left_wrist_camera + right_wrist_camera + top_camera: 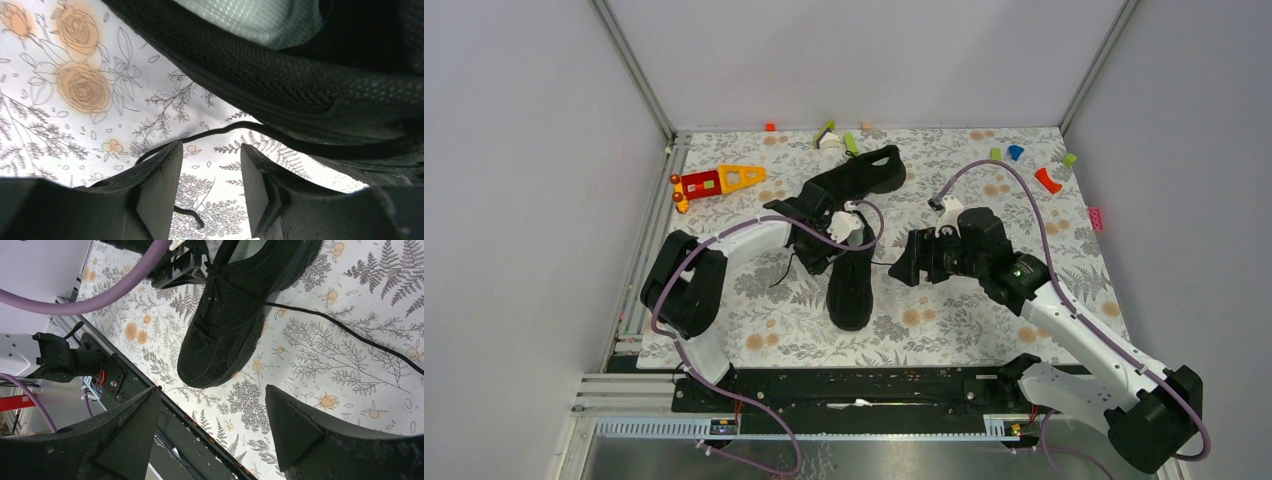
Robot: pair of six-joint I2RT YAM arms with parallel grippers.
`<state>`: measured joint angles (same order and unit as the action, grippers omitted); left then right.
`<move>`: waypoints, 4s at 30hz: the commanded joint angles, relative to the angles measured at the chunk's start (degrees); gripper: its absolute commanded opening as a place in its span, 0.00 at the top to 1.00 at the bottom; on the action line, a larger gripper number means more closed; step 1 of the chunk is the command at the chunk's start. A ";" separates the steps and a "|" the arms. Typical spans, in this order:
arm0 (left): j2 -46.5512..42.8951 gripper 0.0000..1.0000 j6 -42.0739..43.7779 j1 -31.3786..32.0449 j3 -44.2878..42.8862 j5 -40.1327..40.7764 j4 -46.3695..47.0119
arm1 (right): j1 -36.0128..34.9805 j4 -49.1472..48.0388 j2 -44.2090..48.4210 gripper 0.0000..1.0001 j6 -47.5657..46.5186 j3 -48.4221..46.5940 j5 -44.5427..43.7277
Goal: Tie the shoes
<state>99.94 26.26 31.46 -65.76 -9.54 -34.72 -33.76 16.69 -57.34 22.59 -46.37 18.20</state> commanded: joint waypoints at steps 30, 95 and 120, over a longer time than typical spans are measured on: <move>-19.25 1.00 -16.25 -0.33 11.37 2.70 19.44 | -0.43 -1.64 -2.45 0.20 0.98 -4.66 0.67; -46.72 1.00 -35.14 0.53 44.10 -1.79 57.75 | -9.81 -27.57 -38.05 0.56 -25.80 -19.37 13.25; -47.12 1.00 -35.31 0.51 44.23 -0.86 57.67 | -10.00 -21.76 -38.05 0.77 -30.92 -21.19 12.57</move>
<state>53.58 -9.28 31.79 -21.58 -11.14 19.81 -43.13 -4.97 -97.01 -7.77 -65.39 30.46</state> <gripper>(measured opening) 0.021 0.284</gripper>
